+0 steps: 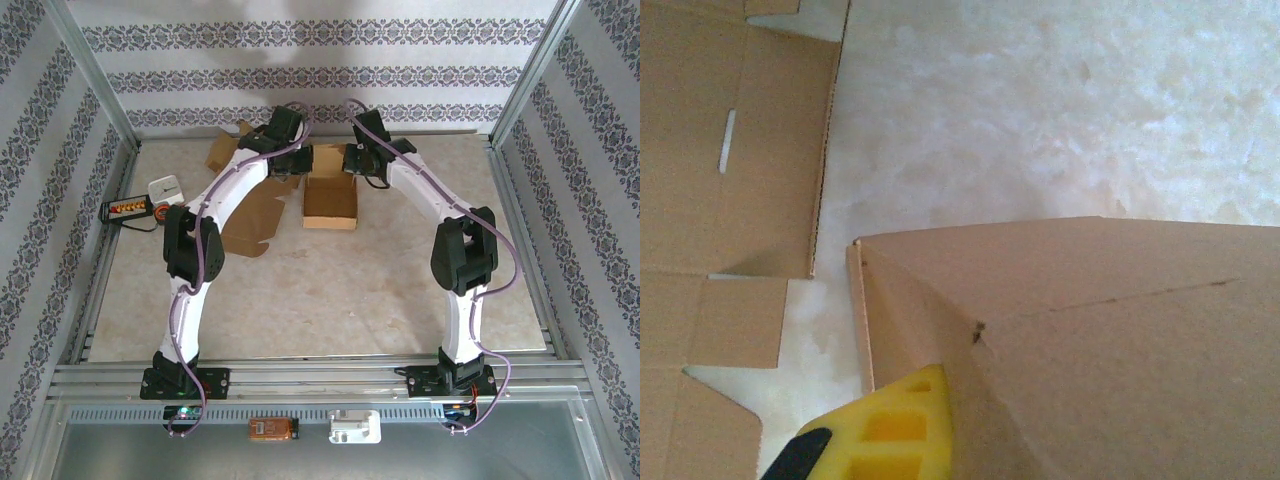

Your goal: Fold the paper box

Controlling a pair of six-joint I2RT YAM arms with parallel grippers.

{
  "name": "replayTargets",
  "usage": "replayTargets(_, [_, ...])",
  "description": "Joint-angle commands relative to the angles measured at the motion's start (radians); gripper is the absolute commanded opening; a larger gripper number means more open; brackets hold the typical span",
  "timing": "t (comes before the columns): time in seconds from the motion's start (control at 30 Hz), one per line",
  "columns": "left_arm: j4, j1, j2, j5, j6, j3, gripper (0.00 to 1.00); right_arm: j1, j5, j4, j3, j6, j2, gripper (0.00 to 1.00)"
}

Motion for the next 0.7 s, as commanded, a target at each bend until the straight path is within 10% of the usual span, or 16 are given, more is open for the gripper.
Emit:
replayTargets(0.0, [0.134, -0.008, -0.075, 0.064, -0.094, -0.124, 0.0, 0.014, -0.059, 0.111, -0.118, 0.047, -0.051, 0.0])
replayTargets(0.33, [0.229, -0.008, -0.2, 0.063, -0.128, -0.379, 0.0, 0.023, -0.03, 0.143, -0.275, -0.085, -0.139, 0.0])
replayTargets(0.67, [0.309, -0.013, -0.332, 0.087, -0.16, -0.553, 0.23, 0.074, 0.008, 0.136, -0.336, -0.146, -0.19, 0.13])
